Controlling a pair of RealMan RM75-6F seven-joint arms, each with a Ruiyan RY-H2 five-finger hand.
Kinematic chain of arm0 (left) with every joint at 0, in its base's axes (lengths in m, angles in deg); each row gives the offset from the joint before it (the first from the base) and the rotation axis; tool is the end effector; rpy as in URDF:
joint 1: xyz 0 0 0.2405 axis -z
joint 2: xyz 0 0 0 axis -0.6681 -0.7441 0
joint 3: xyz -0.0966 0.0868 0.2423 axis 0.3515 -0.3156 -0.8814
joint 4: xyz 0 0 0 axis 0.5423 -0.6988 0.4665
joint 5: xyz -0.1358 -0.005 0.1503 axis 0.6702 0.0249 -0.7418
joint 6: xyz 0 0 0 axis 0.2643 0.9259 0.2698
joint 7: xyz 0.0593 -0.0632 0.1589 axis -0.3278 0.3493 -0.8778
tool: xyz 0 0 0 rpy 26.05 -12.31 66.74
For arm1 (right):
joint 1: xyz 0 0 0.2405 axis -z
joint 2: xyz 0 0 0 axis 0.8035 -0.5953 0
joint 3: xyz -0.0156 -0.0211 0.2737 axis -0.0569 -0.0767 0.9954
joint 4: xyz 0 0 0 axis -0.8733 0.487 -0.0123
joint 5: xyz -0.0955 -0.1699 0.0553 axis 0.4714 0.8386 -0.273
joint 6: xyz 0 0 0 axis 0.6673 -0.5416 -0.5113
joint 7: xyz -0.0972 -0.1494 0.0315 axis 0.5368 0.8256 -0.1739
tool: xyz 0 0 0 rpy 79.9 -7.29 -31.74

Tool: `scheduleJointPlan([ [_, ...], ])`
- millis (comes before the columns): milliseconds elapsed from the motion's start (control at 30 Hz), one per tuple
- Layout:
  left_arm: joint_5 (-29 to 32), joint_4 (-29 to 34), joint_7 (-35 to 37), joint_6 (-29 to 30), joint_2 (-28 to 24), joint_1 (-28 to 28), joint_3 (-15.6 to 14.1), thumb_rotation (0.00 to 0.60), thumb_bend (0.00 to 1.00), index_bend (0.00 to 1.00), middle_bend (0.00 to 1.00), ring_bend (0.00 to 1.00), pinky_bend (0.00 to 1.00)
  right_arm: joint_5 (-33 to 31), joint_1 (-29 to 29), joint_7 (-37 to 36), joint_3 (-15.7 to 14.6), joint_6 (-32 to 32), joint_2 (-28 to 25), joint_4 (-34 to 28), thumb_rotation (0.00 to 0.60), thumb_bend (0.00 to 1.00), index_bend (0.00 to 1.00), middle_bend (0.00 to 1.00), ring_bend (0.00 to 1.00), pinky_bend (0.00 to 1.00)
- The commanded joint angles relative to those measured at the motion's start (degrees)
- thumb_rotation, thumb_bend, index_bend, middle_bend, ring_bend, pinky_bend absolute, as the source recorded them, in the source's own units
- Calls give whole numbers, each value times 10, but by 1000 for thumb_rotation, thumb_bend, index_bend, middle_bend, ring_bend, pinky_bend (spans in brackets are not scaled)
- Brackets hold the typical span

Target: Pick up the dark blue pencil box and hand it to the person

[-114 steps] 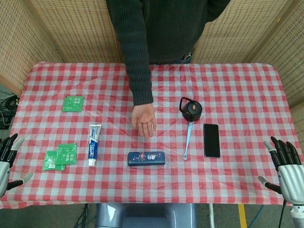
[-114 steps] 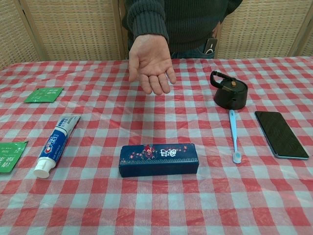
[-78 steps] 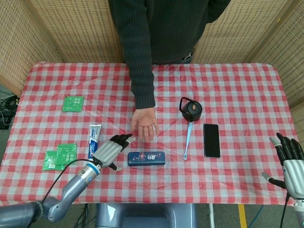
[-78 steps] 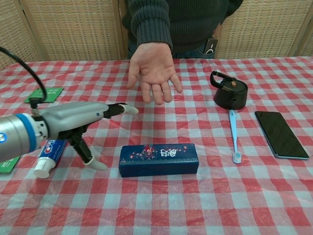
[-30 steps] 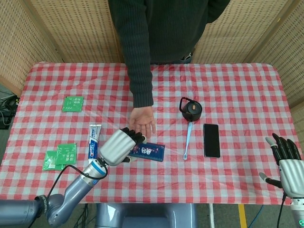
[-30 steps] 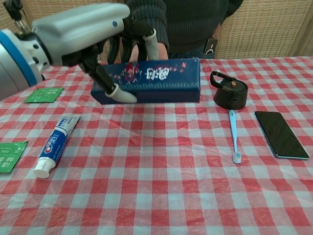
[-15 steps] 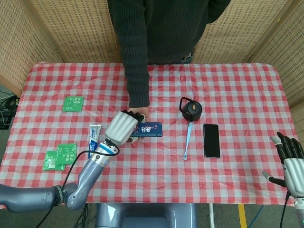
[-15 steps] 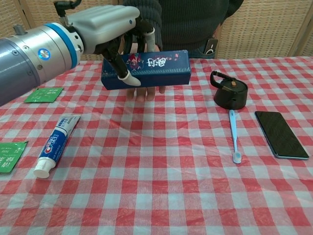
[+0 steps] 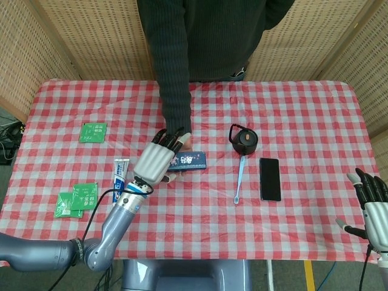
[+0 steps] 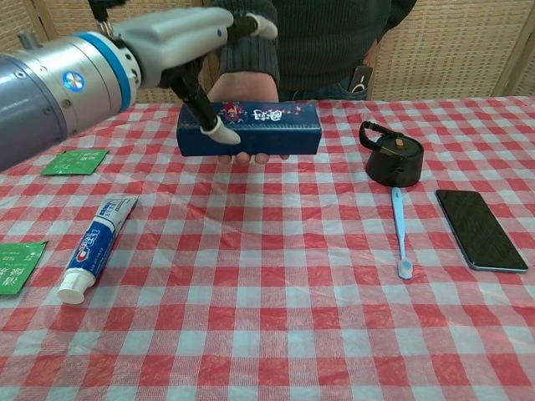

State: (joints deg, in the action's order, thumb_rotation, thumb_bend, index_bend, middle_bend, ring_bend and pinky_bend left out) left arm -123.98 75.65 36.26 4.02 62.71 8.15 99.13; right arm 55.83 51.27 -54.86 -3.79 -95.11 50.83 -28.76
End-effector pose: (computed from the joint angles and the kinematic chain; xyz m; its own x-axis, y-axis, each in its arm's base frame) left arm -0.0209 0.3701 0.0084 0.4467 0.0225 0.8944 0.7919 -0.4751 -0.3836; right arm -0.3102 -0.2057 0.2181 0.3829 0.0481 0.9225 -0.9229 -0.0225 0.3843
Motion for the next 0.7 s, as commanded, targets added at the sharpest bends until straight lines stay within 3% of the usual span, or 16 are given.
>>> scheduleJointPlan([
  [33,-48,48,38,31,-41,-19,11,600,0,0,0,0,0,0,0,1,-1,1,0,-1,600,0,0,0,0,0],
  [233,-131,121,72,93,-147,-88,-16,600,0,0,0,0,0,4,2,1,-2,-3,-1,-4,600,0,0,0,0,0],
  [333,-186,135,128,153,-210,-168,-69,600,0,0,0,0,0,9,3,0,-4,-6,-3,-7,600,0,0,0,0,0],
  [500,-241,78,237,240,-248,-284,-153,600,0,0,0,0,0,17,5,0,-7,-9,-4,-12,600,0,0,0,0,0],
  [700,-253,1,346,275,-256,-356,-199,600,0,0,0,0,0,23,6,-1,-10,-11,-5,-14,600,0,0,0,0,0],
])
